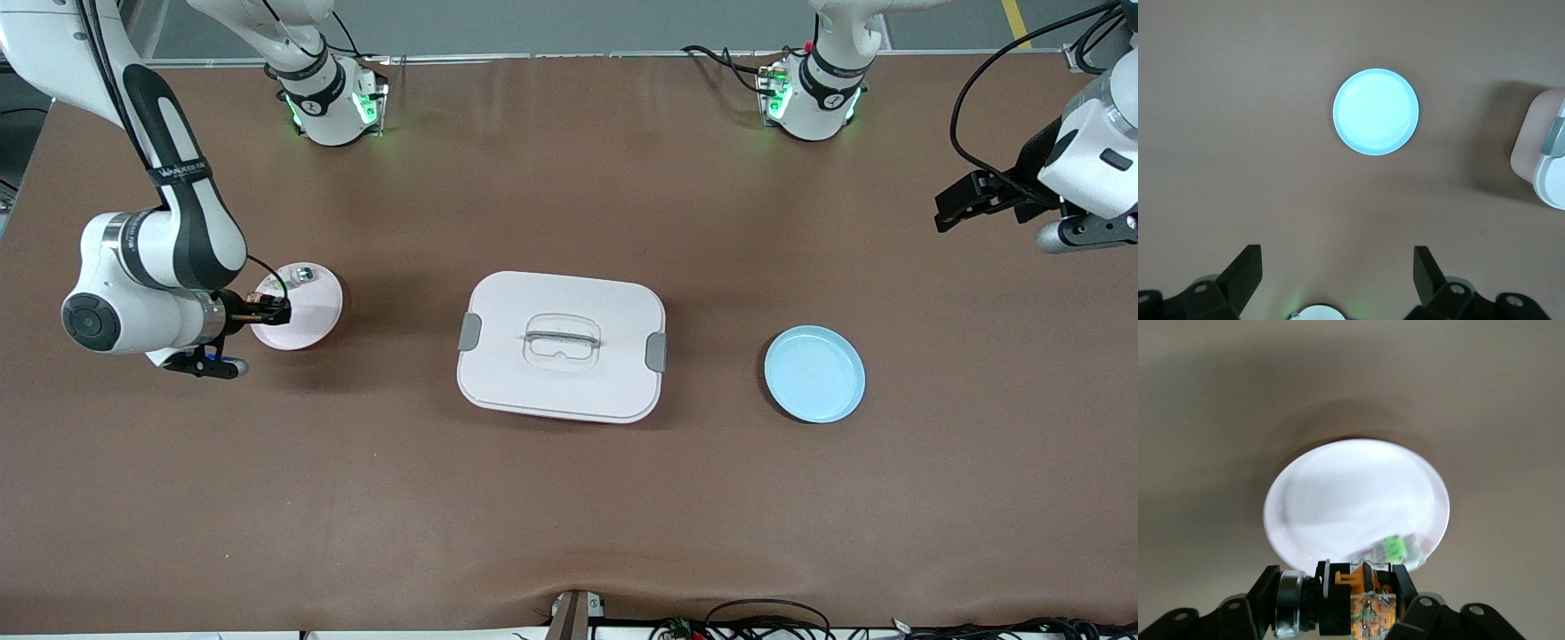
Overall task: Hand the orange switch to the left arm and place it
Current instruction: 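Lift the switch over the white box while the left gripper approaches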
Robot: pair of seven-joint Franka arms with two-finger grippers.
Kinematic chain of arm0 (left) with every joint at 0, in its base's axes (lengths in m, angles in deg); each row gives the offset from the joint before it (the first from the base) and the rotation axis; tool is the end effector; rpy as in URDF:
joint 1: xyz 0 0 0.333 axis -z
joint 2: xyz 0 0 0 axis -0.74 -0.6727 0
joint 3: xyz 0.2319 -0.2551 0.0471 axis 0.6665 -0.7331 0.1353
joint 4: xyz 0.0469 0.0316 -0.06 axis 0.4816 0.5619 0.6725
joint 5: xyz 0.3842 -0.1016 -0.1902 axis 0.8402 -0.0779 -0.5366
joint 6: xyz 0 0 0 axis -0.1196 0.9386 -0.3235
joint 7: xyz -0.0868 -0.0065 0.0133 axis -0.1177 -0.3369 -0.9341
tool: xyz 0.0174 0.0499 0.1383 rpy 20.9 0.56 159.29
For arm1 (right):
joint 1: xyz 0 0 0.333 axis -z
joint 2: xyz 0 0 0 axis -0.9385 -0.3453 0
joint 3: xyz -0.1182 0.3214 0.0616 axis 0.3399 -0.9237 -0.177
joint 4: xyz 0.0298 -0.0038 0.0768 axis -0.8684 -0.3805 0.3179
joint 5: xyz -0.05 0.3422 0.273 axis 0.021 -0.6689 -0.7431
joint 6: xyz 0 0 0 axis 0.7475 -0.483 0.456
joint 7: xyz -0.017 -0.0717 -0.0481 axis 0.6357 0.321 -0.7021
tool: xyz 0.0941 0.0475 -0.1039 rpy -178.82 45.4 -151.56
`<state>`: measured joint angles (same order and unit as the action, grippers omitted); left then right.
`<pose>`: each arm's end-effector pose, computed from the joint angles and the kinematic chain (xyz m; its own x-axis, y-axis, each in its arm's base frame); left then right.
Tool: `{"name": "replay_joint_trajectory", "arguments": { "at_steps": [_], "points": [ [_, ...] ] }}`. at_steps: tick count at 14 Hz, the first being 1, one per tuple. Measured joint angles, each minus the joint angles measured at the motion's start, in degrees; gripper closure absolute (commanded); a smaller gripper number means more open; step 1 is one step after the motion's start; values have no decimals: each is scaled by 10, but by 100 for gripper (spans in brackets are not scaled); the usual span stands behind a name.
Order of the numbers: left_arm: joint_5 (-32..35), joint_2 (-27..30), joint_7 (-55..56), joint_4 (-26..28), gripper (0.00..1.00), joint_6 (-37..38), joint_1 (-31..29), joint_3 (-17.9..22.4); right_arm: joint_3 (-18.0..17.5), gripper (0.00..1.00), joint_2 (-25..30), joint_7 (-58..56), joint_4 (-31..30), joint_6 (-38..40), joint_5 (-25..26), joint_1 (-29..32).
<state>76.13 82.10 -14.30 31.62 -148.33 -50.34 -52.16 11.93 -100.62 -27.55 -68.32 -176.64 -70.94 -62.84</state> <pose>0.5849 -0.0676 0.6174 0.9918 0.0967 -0.0831 0.0945 -0.9950 -0.0308 0.6039 -0.0021 0.2444 0.8920 -0.1811 -0.4141 -0.1798 -0.9828 0.0427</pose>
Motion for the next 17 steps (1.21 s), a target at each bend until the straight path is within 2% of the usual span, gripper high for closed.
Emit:
{"name": "replay_joint_trajectory", "arguments": {
  "at_steps": [4, 7, 12, 14, 17],
  "points": [
    [0, -10, 0, 0, 0, 3, -2, 0, -2, 70, 0, 87, 59, 92, -72, -48],
    [0, -23, 0, 0, 0, 3, -1, 0, -4, 70, 0, 192, 103, 136, -110, -91],
    [-5, -27, -25, -15, 0, 4, 3, -10, -6, 70, 1, 394, 192, 180, -249, -170],
    [-58, -27, -79, -17, 0, 5, 2, -12, -6, 70, 1, 463, 221, 176, -286, -202],
    [-149, -27, -110, -17, 0, 4, -2, -11, -6, 70, -3, 542, 237, 126, -369, -228]
  ]
}}
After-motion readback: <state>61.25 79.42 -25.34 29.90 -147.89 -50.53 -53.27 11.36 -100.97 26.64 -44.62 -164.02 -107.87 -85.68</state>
